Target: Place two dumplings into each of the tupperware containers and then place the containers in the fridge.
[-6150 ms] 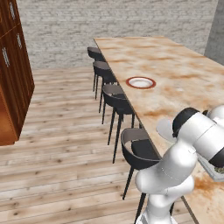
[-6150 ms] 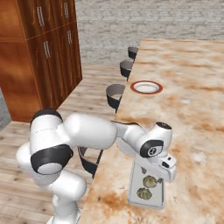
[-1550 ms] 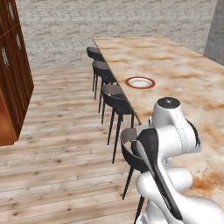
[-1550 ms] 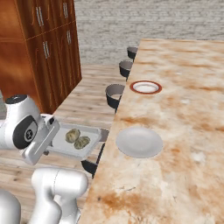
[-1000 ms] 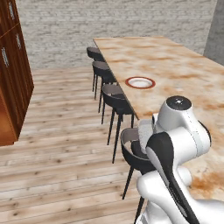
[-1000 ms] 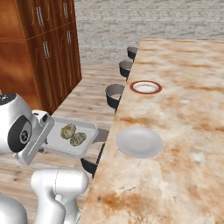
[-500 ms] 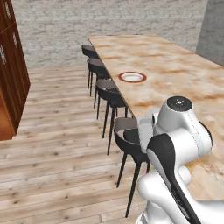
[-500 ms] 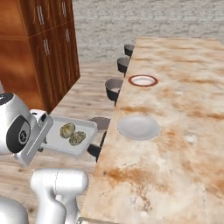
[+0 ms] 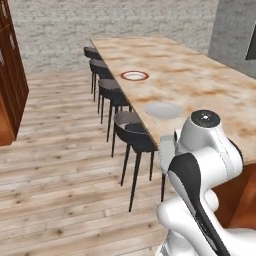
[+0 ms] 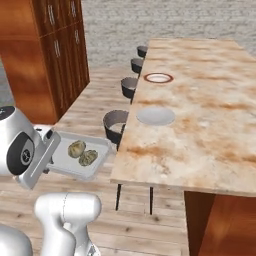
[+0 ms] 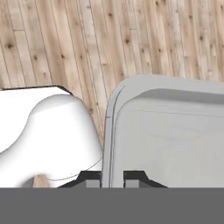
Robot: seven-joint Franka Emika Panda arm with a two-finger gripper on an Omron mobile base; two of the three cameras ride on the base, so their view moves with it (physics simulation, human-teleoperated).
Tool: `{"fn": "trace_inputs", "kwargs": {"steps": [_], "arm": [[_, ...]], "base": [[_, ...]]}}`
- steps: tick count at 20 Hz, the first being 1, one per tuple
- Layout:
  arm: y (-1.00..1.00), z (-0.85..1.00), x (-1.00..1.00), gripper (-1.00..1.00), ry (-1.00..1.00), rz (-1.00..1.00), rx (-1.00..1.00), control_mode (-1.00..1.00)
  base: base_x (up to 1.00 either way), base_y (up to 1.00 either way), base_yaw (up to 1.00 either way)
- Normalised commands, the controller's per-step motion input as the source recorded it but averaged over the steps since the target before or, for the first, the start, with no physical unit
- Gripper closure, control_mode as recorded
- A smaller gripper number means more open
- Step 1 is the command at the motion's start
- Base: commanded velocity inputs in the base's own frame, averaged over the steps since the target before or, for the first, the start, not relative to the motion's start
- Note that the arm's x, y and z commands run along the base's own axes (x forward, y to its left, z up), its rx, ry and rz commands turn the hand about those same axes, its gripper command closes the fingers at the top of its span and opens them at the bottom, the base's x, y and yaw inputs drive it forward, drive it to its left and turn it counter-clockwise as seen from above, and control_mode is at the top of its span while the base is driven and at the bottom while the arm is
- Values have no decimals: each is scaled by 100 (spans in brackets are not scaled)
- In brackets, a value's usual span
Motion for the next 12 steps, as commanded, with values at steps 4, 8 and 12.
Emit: {"fn": "trace_inputs", "kwargs": {"steps": [4,8,12], "arm": [[0,0,0,100,0,0,0,100],[0,0,0,100,0,0,0,100],[0,0,0,100,0,0,0,100]], "base": [[-29,-60,-8],[13,-100,-8],[11,-100,-5]]}}
